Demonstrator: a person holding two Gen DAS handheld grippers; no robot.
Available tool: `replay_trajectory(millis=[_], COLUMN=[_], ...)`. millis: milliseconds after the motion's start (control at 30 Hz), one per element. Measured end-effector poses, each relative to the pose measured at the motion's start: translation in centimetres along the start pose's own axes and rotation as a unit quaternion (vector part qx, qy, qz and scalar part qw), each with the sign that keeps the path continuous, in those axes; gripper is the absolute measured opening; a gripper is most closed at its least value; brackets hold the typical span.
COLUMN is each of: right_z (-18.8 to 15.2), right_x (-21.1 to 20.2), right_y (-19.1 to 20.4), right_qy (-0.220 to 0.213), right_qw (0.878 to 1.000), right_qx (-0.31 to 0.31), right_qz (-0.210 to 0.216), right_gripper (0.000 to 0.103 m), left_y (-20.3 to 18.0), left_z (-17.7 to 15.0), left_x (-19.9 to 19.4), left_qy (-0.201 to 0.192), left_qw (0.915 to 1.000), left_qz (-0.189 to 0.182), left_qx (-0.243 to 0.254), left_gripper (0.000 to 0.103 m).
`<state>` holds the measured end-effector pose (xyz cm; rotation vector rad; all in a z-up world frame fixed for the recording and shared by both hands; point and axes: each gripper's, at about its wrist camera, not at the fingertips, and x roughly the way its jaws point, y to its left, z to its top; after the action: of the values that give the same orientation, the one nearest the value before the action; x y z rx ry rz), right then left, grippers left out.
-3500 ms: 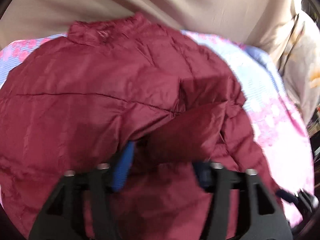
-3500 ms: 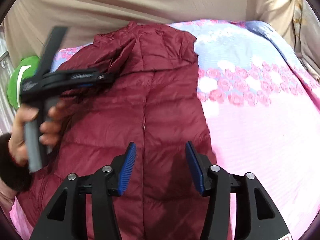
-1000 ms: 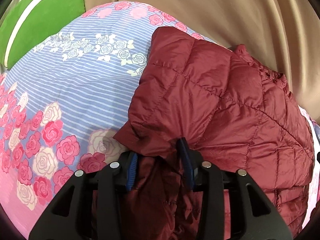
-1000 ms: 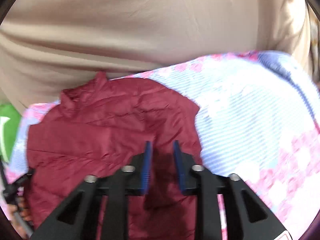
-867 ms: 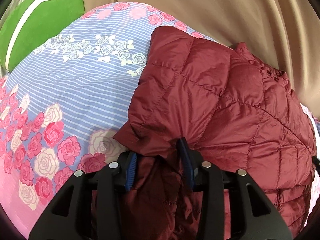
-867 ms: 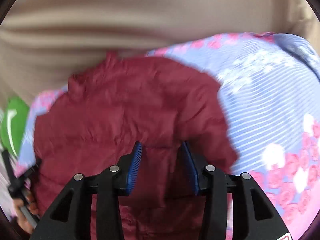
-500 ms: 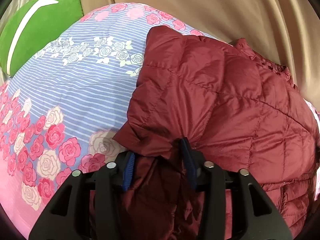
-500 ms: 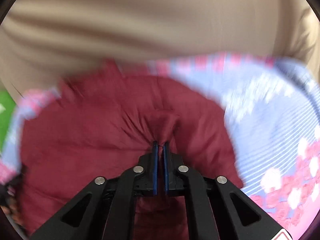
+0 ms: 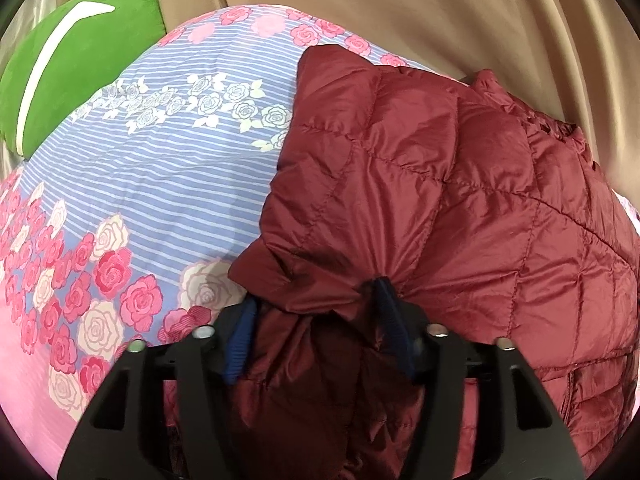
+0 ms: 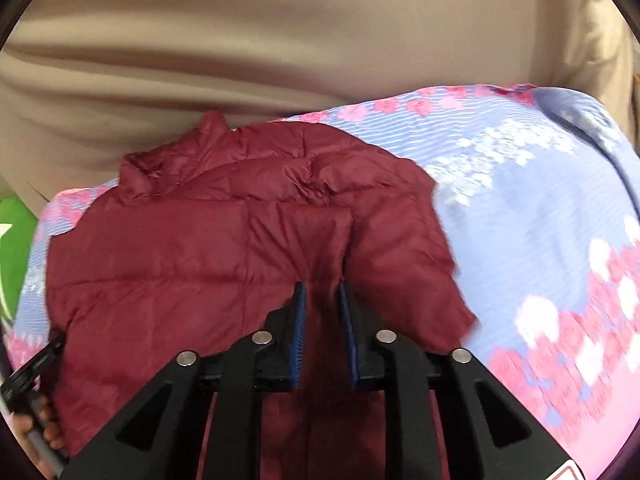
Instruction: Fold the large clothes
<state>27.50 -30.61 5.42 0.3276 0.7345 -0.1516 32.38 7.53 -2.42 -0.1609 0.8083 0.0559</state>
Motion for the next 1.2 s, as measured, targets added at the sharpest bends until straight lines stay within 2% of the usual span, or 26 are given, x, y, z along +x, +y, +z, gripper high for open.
replay_trajectory(millis=[100,233,367,533,633,733,833,900,933,967,1000,1033,1067,1100,1133,1200], right_z=[-2.2,-7.8,-13.6,-21.7,-25.4,-27.1,-27.5,-27.5,-27.4,-27.3,-27.2,-27.2,-27.2,-27.3,-27.4,-27.5], right_x=[-4.0,-10.5,-15.9,-20.9,-22.1,-23.1,-23.1,-22.7,-22.4,-22.3,-22.0,-21.9,-21.7,-21.6,-21.8,-22.8], right_y=[-1.5,-5.1,-9.1,-12.8,-13.0,-12.2,-11.5,-11.0,-10.6,-10.3,-9.8,-9.4,-9.2,-9.0,-9.0,-8.9], right_qy=[0.006,0.020,0.051,0.094,0.112,0.095,0.088,0.083,0.078,0.074,0.072,0.072,0.073,0.074,0.070,0.051], right_qw=[1.000,1.000,0.999,0.995,0.993,0.994,0.992,0.990,0.990,0.991,0.991,0.992,0.992,0.991,0.990,0.991], right_qx=[-0.002,-0.015,-0.016,0.020,0.041,0.046,0.064,0.077,0.079,0.078,0.071,0.069,0.070,0.074,0.079,0.079], right_qz=[0.008,0.011,0.000,0.004,0.017,0.031,0.062,0.085,0.086,0.083,0.084,0.083,0.081,0.087,0.095,0.095], right_gripper=[0.036,0.054,0.059,0.061,0.063,0.068,0.069,0.069,0.066,0.062,0.050,0.036,0.029,0.016,0.010,0.006], left_y=[1.1,4.1,8.6,14.0,15.2,15.3,14.9,14.5,14.4,14.4,14.4,14.3,14.3,14.3,14.3,14.3], left_z=[-0.5,-2.4,-5.9,-12.4,-15.0,-16.6,-17.3,-17.5,-17.5,-17.7,-17.9,-18.0,-18.1,-18.1,-18.2,-18.3], left_x=[-1.1,-4.8,-9.3,-13.8,-16.3,-17.6,-18.1,-18.3,-18.3,-18.5,-18.7,-18.9,-19.3,-19.5,-19.9,-21.1], left_qy=[0.009,0.030,0.066,0.114,0.108,0.110,0.113,0.117,0.122,0.122,0.120,0.120,0.118,0.115,0.111,0.098], left_qw=[0.9999,0.9977,0.9933,0.9851,0.9860,0.9836,0.9793,0.9760,0.9744,0.9743,0.9747,0.9750,0.9758,0.9763,0.9766,0.9786], left_qz=[-0.002,-0.060,-0.093,-0.121,-0.124,-0.141,-0.166,-0.181,-0.186,-0.186,-0.186,-0.185,-0.182,-0.182,-0.183,-0.181], left_qx=[-0.007,-0.010,-0.019,-0.045,-0.027,-0.021,-0.028,-0.029,-0.030,-0.031,-0.030,-0.027,-0.024,-0.023,-0.020,-0.011], left_gripper=[0.089,0.091,0.092,0.092,0.092,0.092,0.083,0.060,0.057,0.048,0.033,0.026,0.014,0.009,0.008,0.004])
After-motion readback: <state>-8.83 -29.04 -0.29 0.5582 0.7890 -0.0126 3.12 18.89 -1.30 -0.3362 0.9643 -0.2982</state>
